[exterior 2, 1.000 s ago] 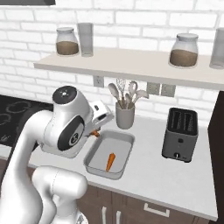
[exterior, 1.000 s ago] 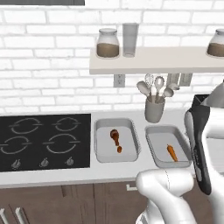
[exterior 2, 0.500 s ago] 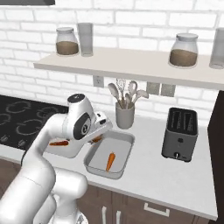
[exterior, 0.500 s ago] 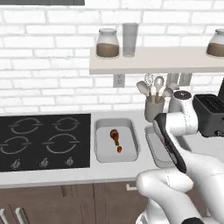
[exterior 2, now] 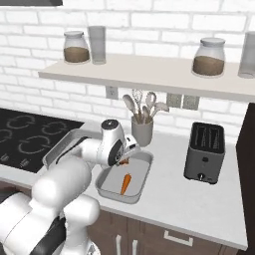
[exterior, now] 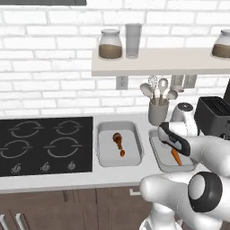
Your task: Place one carrot and one chicken drumstick in each tupperware on the nearby counter, to pack two identical lunches.
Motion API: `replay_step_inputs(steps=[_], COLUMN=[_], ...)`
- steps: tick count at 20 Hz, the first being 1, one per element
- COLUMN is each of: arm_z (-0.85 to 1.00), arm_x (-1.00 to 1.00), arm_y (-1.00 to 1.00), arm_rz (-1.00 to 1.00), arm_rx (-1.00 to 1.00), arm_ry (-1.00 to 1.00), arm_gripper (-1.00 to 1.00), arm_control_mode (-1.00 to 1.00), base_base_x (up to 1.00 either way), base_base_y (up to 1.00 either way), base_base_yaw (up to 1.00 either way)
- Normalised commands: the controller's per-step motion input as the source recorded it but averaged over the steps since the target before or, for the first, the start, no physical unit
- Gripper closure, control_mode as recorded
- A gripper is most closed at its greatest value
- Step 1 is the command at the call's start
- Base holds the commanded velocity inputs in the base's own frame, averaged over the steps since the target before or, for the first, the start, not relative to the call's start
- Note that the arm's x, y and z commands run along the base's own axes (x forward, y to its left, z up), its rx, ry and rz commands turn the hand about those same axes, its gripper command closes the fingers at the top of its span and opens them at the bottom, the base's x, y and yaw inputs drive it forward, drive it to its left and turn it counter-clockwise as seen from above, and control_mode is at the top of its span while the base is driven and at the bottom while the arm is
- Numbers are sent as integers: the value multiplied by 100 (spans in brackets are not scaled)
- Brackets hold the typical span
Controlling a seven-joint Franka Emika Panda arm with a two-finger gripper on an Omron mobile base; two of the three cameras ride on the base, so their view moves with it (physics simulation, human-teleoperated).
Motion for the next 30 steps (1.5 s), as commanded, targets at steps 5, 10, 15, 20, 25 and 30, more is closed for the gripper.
replay_step_inputs(steps=[5, 10, 15, 20, 25, 30], arm_z=[-10, 5, 23, 62, 100, 100], arm_x=[40, -18, -96, -100, -100, -94], arm_y=[0, 3, 1, 0, 0, -35], arm_rz=[0, -4, -3, 0, 0, 5], arm_rx=[0, 0, 1, 0, 0, 14], arm_ry=[-2, 0, -13, -47, -58, -56], arm_gripper=[-100, -100, -100, -100, -100, -100], arm_control_mode=[-100, -100, -100, -100, -100, -100], base_base_x=[0, 0, 0, 0, 0, 0], base_base_y=[0, 0, 0, 0, 0, 0], base_base_yaw=[0, 0, 0, 0, 0, 0])
